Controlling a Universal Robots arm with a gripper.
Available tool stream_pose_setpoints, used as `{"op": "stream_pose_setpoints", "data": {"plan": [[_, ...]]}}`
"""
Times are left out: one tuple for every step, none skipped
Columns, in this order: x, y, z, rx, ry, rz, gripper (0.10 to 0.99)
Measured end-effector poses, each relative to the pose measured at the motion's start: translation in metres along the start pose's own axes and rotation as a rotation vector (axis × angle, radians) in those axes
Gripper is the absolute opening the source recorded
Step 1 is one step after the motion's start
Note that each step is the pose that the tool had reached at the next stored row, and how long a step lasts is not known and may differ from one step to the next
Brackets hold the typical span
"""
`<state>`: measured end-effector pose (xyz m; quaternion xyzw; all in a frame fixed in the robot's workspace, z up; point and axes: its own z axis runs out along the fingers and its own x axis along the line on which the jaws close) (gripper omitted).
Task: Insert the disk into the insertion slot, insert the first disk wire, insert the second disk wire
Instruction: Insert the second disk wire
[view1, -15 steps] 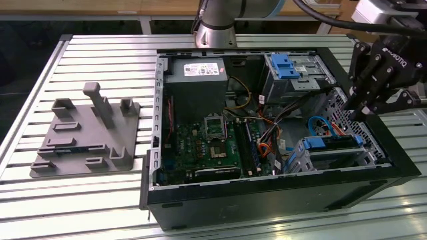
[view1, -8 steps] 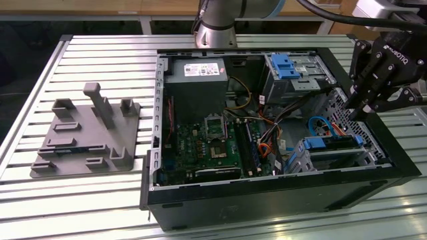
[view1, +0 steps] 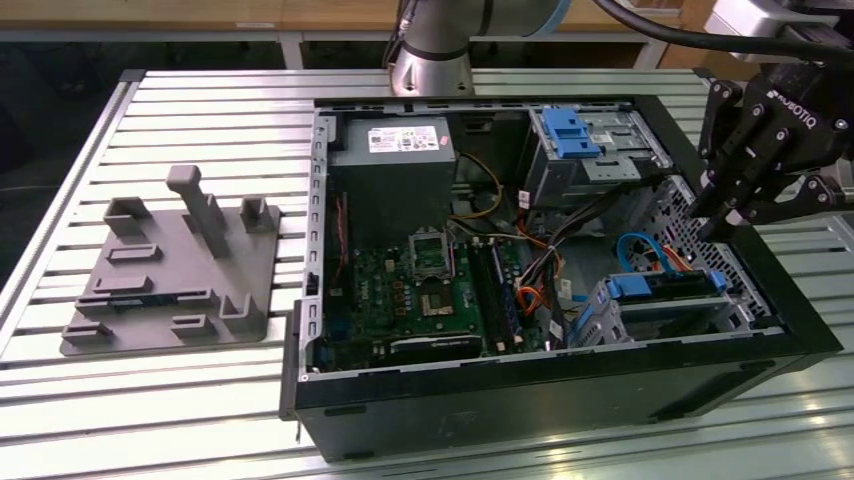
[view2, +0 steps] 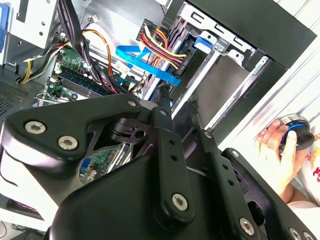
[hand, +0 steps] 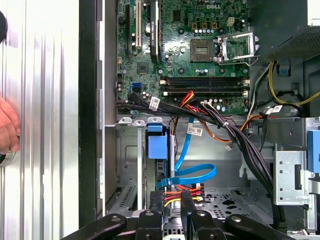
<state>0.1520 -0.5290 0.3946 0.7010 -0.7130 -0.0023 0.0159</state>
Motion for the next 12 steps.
{"op": "stream_pose_setpoints", "data": {"plan": [[0.0000,0.0000,0.0000,0.000,0.0001,0.000,0.294],[0.0000,0.0000,0.0000,0.000,0.0001,0.000,0.278],[0.0000,0.0000,0.0000,0.000,0.0002,0.000,0.216],[0.0000,0.0000,0.0000,0.000,0.0002,0.000,0.216],[0.0000,0.0000,0.0000,0.000,0.0002,0.000,0.149],[0.0000,0.0000,0.0000,0.000,0.0002,0.000,0.106],[0.0000,0.0000,0.0000,0.000,0.0002,0.000,0.106],[0.0000,0.0000,0.0000,0.000,0.0002,0.000,0.106],[0.0000,0.0000,0.0000,0.000,0.0002,0.000,0.106],[0.0000,0.0000,0.0000,0.000,0.0002,0.000,0.106],[0.0000,0.0000,0.0000,0.000,0.0003,0.000,0.106],[0.0000,0.0000,0.0000,0.000,0.0004,0.000,0.106]]}}
